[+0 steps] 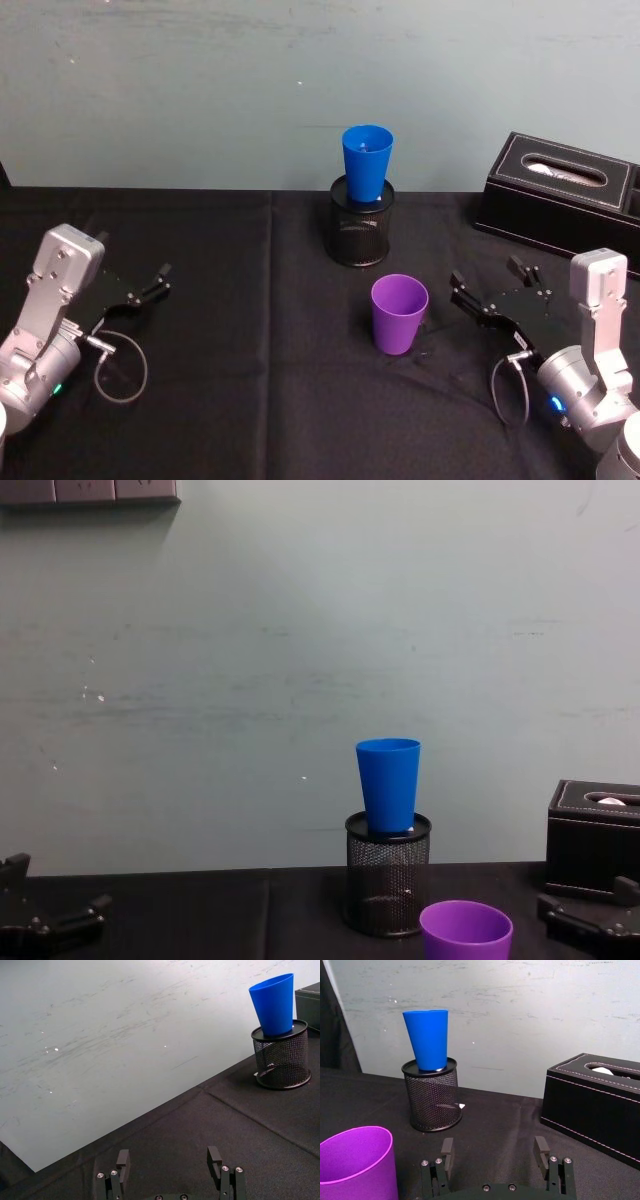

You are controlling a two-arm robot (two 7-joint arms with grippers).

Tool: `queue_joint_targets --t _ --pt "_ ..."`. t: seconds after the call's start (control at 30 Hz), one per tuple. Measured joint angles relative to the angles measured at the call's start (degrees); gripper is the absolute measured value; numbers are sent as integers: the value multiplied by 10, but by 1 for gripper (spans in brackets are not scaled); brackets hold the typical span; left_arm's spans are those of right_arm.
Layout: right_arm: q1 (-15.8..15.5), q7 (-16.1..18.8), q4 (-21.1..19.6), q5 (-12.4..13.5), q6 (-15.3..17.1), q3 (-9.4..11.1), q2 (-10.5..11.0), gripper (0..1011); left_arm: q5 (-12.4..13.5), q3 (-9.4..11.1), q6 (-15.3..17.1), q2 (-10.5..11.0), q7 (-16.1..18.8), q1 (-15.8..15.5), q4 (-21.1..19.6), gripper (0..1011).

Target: Pick up one cup with a gripper and tap it against the other cup.

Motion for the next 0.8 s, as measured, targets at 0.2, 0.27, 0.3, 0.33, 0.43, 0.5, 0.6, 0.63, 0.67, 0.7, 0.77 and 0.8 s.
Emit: queue_joint_targets --t 0.2,0.27,0.3,0.33,0.43,0.5,0.6,0.63,0.67,0.7,0.77,0.8 --pt "0 0 0 0 0 0 0 1003 0 0 0 0 0 0 0 1011" --pt "0 0 0 0 0 0 0 1003 0 0 0 0 0 0 0 1011" --pt "0 0 0 0 0 0 0 1003 0 0 0 0 0 0 0 1011" --pt "0 0 0 0 0 0 0 1003 0 0 0 0 0 0 0 1011" --pt "0 0 0 0 0 0 0 1003 0 0 0 0 0 0 0 1011" --pt "0 0 0 0 0 0 0 1003 0 0 0 0 0 0 0 1011" --pt "0 0 0 0 0 0 0 1003 0 0 0 0 0 0 0 1011" --pt "0 0 0 0 0 0 0 1003 0 0 0 0 0 0 0 1011" --pt "0 0 0 0 0 0 0 1003 0 0 0 0 0 0 0 1011" --pt "0 0 0 0 0 0 0 1003 0 0 0 0 0 0 0 1011" --pt "0 0 0 0 0 0 0 1003 0 0 0 0 0 0 0 1011" --pt "0 0 0 0 0 0 0 1003 0 0 0 0 0 0 0 1011"
